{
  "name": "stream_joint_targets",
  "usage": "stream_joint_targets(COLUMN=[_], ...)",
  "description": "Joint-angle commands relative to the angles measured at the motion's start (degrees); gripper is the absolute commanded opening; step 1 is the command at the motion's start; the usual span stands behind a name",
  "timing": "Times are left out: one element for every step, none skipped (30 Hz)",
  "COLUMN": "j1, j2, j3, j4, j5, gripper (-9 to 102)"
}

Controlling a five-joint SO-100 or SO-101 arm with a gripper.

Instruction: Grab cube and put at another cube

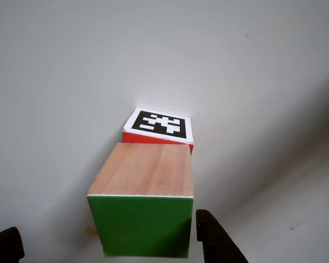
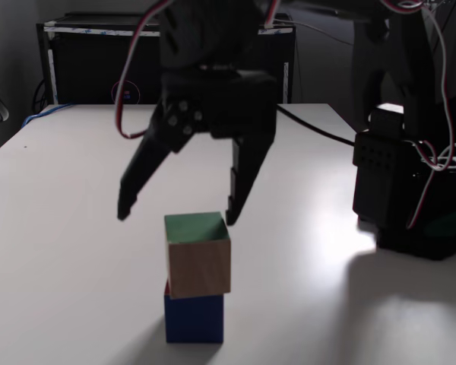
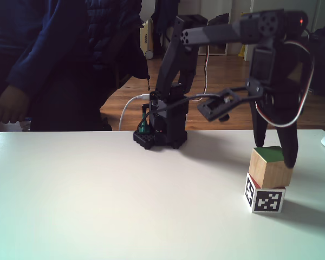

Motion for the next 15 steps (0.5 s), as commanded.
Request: stream_joint_targets(j1=[-0.4,-0.7,-1.0,-1.2,-1.5,-1.5,-1.5,-1.2,-0.7,0.5,2.4,4.9,7.7,10.9,14.3], j2=[8.5,11.2,14.2,17.6,21.3,25.0,29.0,33.0,37.4,42.3,47.7,53.4,59.2,64.6,69.4], j3=[-2.2,-1.5,-0.2,1.7,3.9,6.5,9.3,12.4,16.0,20.0,25.1,30.8,36.6,42.1,47.0], j4=[0.4,0.4,0.4,0.4,0.4,0.4,0.4,0.4,-0.1,-1.4,-3.9,-6.9,-10.1,-12.7,-15.1], j5=[-0.8,-1.3,-1.8,-2.3,-3.2,-3.6,-4.0,-4.8,-6.1,-7.5,-9.1,-11.0,-13.2,-15.4,-17.5], gripper=[48,48,48,48,48,48,47,46,45,44,42,39,35,34,33])
